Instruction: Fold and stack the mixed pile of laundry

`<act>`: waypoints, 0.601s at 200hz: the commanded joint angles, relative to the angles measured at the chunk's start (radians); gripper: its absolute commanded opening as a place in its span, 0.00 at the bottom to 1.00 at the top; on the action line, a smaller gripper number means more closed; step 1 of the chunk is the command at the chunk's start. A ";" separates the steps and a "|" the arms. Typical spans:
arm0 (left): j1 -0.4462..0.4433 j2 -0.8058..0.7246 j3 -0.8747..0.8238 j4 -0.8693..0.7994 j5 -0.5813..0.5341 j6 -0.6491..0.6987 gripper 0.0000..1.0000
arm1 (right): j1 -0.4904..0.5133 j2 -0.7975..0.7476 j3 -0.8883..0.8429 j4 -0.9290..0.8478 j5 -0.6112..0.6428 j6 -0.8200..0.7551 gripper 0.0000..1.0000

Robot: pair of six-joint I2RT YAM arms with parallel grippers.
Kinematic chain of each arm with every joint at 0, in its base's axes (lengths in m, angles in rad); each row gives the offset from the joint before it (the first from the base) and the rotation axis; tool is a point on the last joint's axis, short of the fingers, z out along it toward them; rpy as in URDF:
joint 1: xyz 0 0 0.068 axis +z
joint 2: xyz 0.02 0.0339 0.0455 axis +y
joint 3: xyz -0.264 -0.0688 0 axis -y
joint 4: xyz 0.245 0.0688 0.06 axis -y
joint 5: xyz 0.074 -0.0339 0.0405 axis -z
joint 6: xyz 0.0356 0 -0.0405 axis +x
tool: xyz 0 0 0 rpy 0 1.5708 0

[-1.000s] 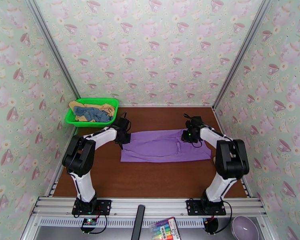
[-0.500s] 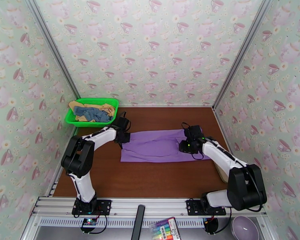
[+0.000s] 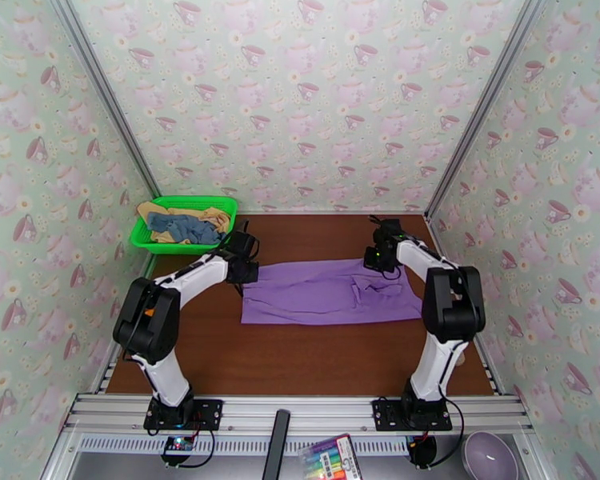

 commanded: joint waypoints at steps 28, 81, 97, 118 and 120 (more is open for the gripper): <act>0.001 -0.018 -0.020 -0.005 -0.025 -0.001 0.00 | 0.007 -0.094 -0.178 0.061 -0.045 0.034 0.05; 0.003 -0.021 -0.021 -0.001 -0.030 0.005 0.00 | 0.065 -0.293 -0.435 0.130 -0.002 0.118 0.10; 0.003 -0.021 -0.026 0.000 -0.033 0.006 0.00 | 0.078 -0.341 -0.499 0.158 0.005 0.148 0.11; 0.003 -0.023 -0.036 0.006 -0.034 0.006 0.00 | 0.088 -0.376 -0.558 0.191 0.007 0.183 0.12; 0.002 -0.024 -0.038 0.007 -0.034 0.006 0.00 | 0.088 -0.378 -0.562 0.193 0.009 0.185 0.12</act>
